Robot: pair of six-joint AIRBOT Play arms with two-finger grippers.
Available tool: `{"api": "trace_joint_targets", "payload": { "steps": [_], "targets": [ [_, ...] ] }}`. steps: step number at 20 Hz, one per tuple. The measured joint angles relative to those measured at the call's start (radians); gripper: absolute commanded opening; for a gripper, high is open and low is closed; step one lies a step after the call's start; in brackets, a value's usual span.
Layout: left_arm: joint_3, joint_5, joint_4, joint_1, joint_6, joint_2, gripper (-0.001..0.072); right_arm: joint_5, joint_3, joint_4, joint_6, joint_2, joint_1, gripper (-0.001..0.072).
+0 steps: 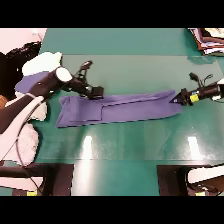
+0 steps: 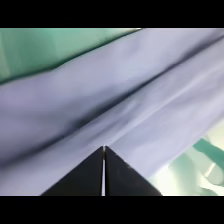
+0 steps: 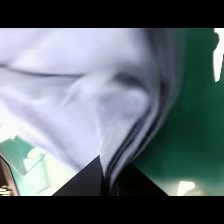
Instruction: Fold the shirts.
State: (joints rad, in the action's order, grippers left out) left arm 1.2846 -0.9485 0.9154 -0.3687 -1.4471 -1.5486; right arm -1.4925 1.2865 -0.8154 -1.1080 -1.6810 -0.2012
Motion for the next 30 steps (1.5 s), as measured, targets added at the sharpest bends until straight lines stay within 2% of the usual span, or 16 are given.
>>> {"api": "trace_joint_targets", "payload": {
  "steps": [8, 15, 19, 24, 27, 30],
  "targets": [
    [0.222, -0.009, -0.016, -0.151, -0.035, -0.243, 0.0023, -0.03, 0.293, 0.013, -0.145, 0.208, 0.208, 0.0012],
    [0.251, 0.01, -0.031, -0.187, -0.043, -0.289, 0.0023, -0.006, 0.466, 0.012, -0.21, 0.238, 0.43, 0.0012],
    [0.253, 0.0, -0.026, -0.185, -0.002, -0.288, 0.0022, 0.04, 0.491, 0.016, -0.217, 0.24, 0.53, 0.0012],
    [0.254, -0.053, 0.021, -0.107, 0.016, -0.209, 0.0022, 0.127, 0.499, 0.09, -0.198, 0.237, 0.636, 0.0013],
    [0.254, -0.092, 0.098, -0.008, 0.02, -0.104, 0.0023, 0.165, 0.5, 0.137, -0.183, 0.202, 0.706, 0.0013],
    [0.254, -0.13, 0.19, 0.119, 0.021, 0.022, 0.0023, 0.223, 0.5, 0.233, -0.117, 0.13, 0.807, 0.0013]
  ]
}}
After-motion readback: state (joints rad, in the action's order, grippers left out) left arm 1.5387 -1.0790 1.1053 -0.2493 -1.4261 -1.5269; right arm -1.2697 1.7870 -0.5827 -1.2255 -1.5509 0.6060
